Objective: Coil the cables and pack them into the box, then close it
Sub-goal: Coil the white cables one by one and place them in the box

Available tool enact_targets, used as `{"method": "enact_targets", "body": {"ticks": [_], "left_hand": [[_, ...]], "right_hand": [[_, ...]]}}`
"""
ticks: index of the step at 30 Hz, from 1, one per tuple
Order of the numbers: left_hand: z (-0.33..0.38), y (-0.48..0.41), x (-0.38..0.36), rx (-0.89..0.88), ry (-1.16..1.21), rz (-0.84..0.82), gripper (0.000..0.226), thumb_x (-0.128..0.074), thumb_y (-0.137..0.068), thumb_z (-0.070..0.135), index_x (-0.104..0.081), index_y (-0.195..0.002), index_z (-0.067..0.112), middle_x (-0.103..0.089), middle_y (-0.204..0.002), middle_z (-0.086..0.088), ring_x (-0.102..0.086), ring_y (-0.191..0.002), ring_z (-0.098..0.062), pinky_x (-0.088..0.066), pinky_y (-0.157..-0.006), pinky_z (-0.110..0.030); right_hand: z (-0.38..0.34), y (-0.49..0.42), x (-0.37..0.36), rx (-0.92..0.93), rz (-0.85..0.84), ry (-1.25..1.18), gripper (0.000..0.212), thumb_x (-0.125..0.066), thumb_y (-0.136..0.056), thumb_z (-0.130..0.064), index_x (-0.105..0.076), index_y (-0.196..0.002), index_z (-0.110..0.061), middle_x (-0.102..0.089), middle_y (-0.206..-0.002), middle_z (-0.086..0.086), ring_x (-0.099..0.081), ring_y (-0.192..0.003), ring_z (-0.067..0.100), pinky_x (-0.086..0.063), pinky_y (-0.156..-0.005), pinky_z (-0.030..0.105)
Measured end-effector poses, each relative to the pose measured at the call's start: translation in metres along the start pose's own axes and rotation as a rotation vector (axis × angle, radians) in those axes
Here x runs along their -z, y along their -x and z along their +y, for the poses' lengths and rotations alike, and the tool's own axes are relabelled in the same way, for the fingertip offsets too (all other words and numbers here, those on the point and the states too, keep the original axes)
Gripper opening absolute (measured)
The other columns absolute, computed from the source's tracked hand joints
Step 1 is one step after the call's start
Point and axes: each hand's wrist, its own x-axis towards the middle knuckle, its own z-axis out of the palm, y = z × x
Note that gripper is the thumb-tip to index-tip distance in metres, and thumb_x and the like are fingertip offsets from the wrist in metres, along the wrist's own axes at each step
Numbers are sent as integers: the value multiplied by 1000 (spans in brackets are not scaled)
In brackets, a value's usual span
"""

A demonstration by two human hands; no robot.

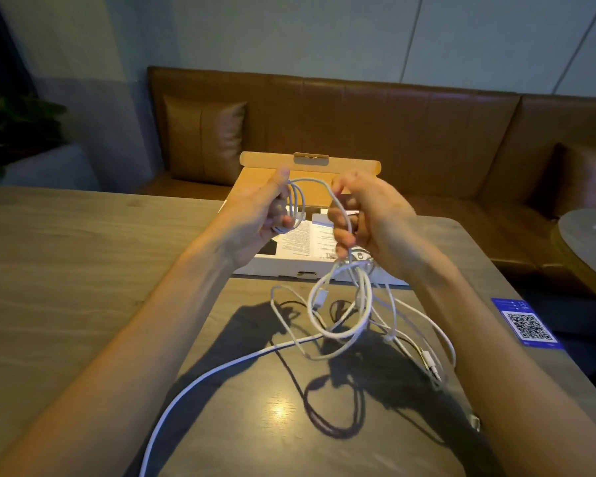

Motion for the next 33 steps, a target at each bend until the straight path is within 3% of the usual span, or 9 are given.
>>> {"method": "enact_targets", "body": {"ticks": [4, 10, 14, 16, 19, 22, 26, 28, 33], "left_hand": [[4, 4, -2, 63, 231, -147, 37, -49, -101, 42, -54, -78, 14, -27, -57, 4, -31, -52, -10, -49, -60, -19], [-3, 9, -12, 32, 425, -369, 31, -39, -107, 26, -58, -111, 2, -45, -63, 1, -42, -55, -9, -54, -77, -27], [-12, 9, -22, -86, 505, -332, 32, -40, -106, 14, -53, -132, 0, -72, -94, -5, -71, -91, -15, -52, -102, -34], [-14, 9, -27, -288, 165, -242, 29, -40, -107, 13, -51, -133, 8, -73, -109, -4, -69, -108, -15, -54, -97, -29], [-21, 4, -18, -772, -731, -74, 25, -47, -105, 13, -54, -129, 9, -70, -109, -1, -66, -104, -11, -53, -84, -21], [-20, -3, -1, -816, -1237, -54, 21, -49, -104, 18, -55, -122, 9, -65, -112, -6, -61, -98, -24, -52, -76, -39], [-14, -1, 9, -622, -1406, -87, 11, -48, -103, 25, -55, -107, 18, -59, -98, 2, -56, -86, -20, -38, -62, -30], [-8, 1, 9, -502, -1385, -157, 25, -51, -100, 47, -58, -89, 26, -58, -83, 8, -54, -78, -14, -38, -61, -29], [7, 9, 9, -315, -1225, -415, 44, -68, -80, 60, -73, -79, 16, -60, -70, -10, -50, -68, -22, -34, -57, -34]], "right_hand": [[5, -3, 5, 97, 79, 98, 16, -47, -106, -16, -59, -99, -9, -45, -68, 3, -32, -53, 10, -22, -48, 24], [17, -4, 0, -58, 159, 372, 26, -46, -107, -22, -66, -92, -14, -65, -70, 6, -48, -49, 9, -42, -43, 20], [15, 0, -17, -139, 29, 449, 24, -43, -105, -10, -65, -99, -5, -72, -78, 9, -66, -59, 15, -58, -60, 26], [15, 1, -20, -192, -54, 478, 15, -51, -100, -7, -65, -106, -7, -76, -82, 4, -73, -73, 13, -59, -72, 26], [15, 2, -17, -192, -132, 686, 15, -61, -95, -20, -70, -107, -19, -78, -85, -8, -73, -87, 10, -57, -84, 28], [11, 3, -10, -135, -123, 729, 16, -65, -94, -24, -74, -107, -18, -78, -84, -9, -73, -82, 7, -58, -79, 24], [5, 0, 6, -107, -127, 819, 14, -71, -92, -25, -74, -104, -20, -77, -85, -9, -72, -82, 4, -58, -82, 24], [1, 0, 14, -93, -138, 823, 13, -71, -92, -27, -76, -102, -19, -76, -87, -8, -71, -83, 6, -58, -80, 24], [1, 5, 17, -80, -238, 865, 23, -66, -92, -39, -77, -103, -22, -72, -84, -11, -63, -79, 5, -49, -66, 18]]}}
